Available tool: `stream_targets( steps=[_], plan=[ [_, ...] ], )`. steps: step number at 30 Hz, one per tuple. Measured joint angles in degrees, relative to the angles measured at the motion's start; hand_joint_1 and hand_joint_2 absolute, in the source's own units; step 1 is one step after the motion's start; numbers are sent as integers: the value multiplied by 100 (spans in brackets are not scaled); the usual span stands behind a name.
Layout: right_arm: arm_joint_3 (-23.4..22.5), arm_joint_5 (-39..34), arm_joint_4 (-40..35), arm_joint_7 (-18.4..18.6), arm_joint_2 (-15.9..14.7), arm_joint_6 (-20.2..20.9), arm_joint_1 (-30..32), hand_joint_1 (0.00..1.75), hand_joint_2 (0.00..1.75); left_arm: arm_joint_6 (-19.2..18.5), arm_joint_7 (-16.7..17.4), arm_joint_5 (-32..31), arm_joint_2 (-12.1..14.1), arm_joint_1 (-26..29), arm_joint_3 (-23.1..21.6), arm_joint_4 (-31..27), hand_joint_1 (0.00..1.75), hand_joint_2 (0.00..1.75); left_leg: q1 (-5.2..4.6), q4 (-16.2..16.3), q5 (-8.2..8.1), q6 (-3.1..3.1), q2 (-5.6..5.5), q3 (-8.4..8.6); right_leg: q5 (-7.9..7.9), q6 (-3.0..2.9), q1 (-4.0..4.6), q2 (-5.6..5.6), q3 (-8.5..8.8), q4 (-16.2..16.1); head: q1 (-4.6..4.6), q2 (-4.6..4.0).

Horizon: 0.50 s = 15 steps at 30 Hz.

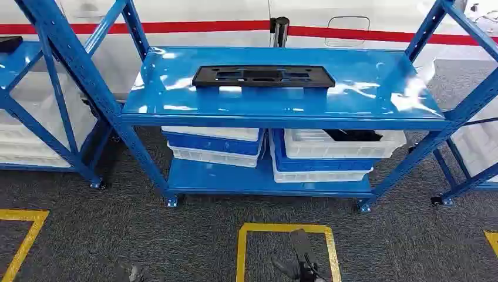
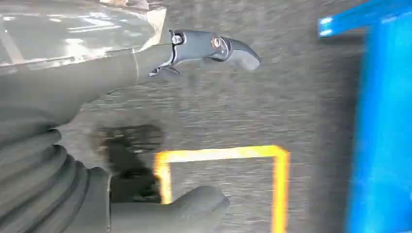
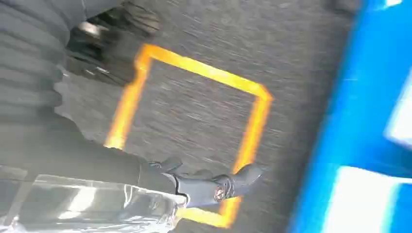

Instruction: Take the parts from the cabinet and place them on the table.

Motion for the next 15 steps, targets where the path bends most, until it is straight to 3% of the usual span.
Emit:
stream_targets(
  steps=[1,2,6,10,15],
  plan=[
    [48,46,2,-90,42,-81,-78,0,0,-2,-122,22,-9,-37,20,0,0,0,0,0,0,0,0,0,0,0,0,0,-1,0,2,0],
    [104,98,7,-194,63,-172,-156,0,175,-13,-263,61,-18,-72,28,0,0,0,0,0,0,0,0,0,0,0,0,0,-1,0,2,0],
    [245,334,26,-614,166,-595,-378,0,175,-52,-627,83,-31,-160,48,7,0,0,0,0,0,0,0,0,0,0,0,0,-1,0,0,0],
    [310,588,11,-1007,210,-1172,-512,0,175,-48,-690,138,-66,-213,53,72,0,0,0,1,0,0,-1,-2,0,0,0,0,-1,0,0,0],
    [101,1015,-521,-1090,284,-1243,-428,0,175,-11,-625,153,-109,-213,53,96,0,0,-3,1,0,1,1,-12,1,1,1,4,-6,1,0,0]
  ],
)
